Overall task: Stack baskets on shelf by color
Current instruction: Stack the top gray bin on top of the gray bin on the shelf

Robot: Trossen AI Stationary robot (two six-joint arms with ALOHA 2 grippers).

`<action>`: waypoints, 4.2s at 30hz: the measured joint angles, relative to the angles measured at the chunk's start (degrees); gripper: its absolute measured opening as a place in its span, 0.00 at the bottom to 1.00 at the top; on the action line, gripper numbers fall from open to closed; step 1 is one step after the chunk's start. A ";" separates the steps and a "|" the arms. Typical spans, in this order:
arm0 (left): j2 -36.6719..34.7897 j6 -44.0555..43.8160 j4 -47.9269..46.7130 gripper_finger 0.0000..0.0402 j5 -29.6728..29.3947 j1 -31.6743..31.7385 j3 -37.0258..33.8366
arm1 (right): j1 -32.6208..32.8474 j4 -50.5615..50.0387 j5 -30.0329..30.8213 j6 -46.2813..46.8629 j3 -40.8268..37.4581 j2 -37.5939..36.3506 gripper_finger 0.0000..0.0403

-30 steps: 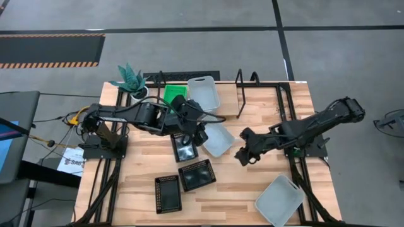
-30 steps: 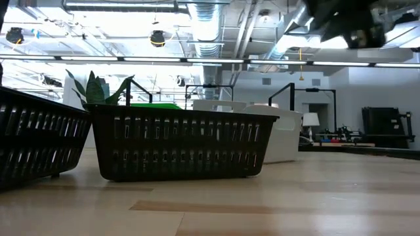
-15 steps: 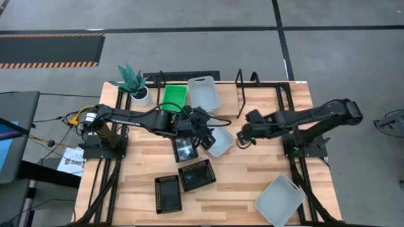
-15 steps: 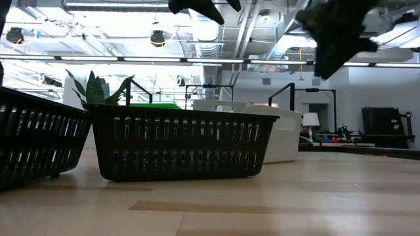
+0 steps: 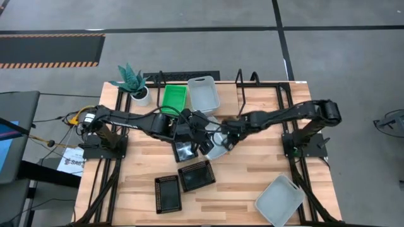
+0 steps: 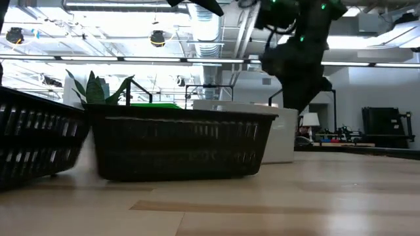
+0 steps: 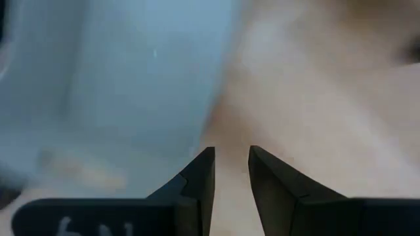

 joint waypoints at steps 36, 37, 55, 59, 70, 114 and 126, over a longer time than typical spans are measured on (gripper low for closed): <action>20.47 32.39 0.03 0.53 14.09 14.34 -0.33 | 33.86 -20.63 10.57 42.62 0.00 -18.84 0.29; 21.04 32.22 -0.34 0.53 13.98 14.34 -0.35 | 34.08 -20.49 10.50 43.00 0.02 -18.43 0.29; 21.75 26.23 10.94 0.53 42.03 9.73 -0.33 | 35.39 -20.16 8.73 45.22 0.00 -17.31 0.29; 21.77 27.69 11.32 0.53 36.26 7.46 -0.33 | 35.36 -19.67 8.72 45.62 0.00 -17.31 0.29; 19.55 20.72 0.50 0.53 9.43 6.03 0.30 | 35.36 -14.45 8.72 47.26 0.00 -17.31 0.29; 2.32 27.88 -10.26 0.53 24.29 16.68 6.95 | 34.83 -9.34 9.15 38.77 1.83 -20.79 0.29; 0.08 26.99 -6.98 0.53 27.19 20.70 1.02 | 34.61 -9.12 20.99 17.30 9.27 -31.91 0.29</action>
